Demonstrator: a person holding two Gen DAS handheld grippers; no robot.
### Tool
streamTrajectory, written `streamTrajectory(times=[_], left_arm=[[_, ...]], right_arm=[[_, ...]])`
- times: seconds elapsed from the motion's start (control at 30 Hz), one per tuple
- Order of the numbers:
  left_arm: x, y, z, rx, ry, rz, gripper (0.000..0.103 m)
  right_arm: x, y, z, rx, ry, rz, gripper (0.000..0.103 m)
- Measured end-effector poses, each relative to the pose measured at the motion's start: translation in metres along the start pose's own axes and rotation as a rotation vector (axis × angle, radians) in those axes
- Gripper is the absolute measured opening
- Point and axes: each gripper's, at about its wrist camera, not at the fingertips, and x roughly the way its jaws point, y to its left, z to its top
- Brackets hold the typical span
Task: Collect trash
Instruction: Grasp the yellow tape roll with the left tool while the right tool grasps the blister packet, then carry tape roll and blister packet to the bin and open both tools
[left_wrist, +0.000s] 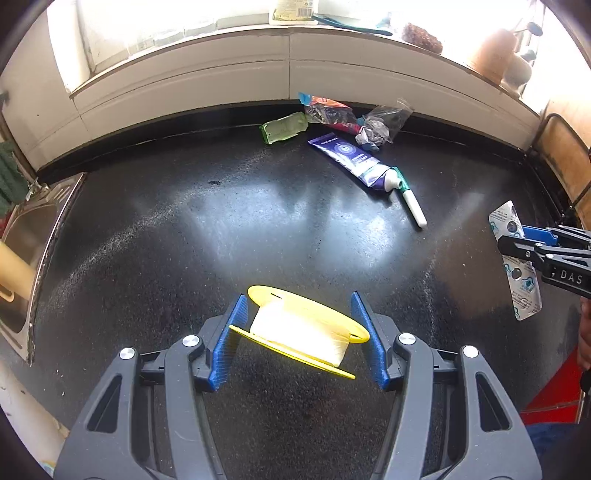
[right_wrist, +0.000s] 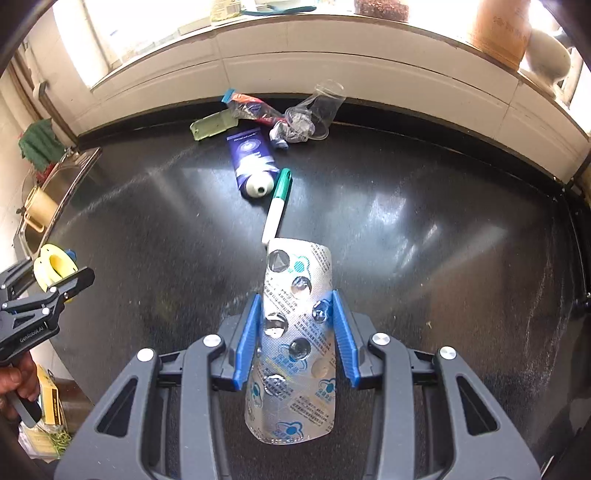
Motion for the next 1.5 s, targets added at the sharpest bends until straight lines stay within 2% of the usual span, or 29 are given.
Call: streamTrajectory(times=[0.2,0.4,0.5,0.63,0.8,0.97,1.17,1.3,1.5], left_arm=[[-0.02,0.009,-0.008,-0.033,-0.053,0.033,0.057],[-0.053,0.047,-0.037,-0.143,-0.083,0.131,0.057],[-0.074,0.077,-0.067,-0.24,-0.079,0.199,0.057],[-0.1,0.117,-0.12,-0.379,-0.053,0.3,0.057],[-0.128,0.16,-0.203,-0.594,0.008,0.411,0.057],[-0.142,0.19,-0.276,-0.773,0.052,0.454,0.057],[-0.147,0.225,-0.338,-0.939,0.038,0.452,0.057],[-0.14,0.241,-0.358,-0.956,0.026,0.435,0.057],[-0.122,0.262,-0.369,-0.952,0.032,0.394,0.057]], right_arm=[[-0.005,0.025,0.002,-0.063,-0.018,0.029,0.04],[0.003,0.104,0.015,-0.243,-0.022,0.148,0.04],[0.005,0.155,0.016,-0.354,-0.017,0.226,0.04],[0.01,0.244,0.001,-0.532,0.034,0.37,0.04],[0.015,0.352,-0.049,-0.791,0.168,0.538,0.04],[0.01,0.44,-0.101,-0.963,0.281,0.659,0.041],[0.021,0.516,-0.14,-1.055,0.358,0.688,0.042],[0.034,0.553,-0.156,-1.088,0.372,0.654,0.042],[0.052,0.571,-0.166,-1.167,0.353,0.588,0.042]])
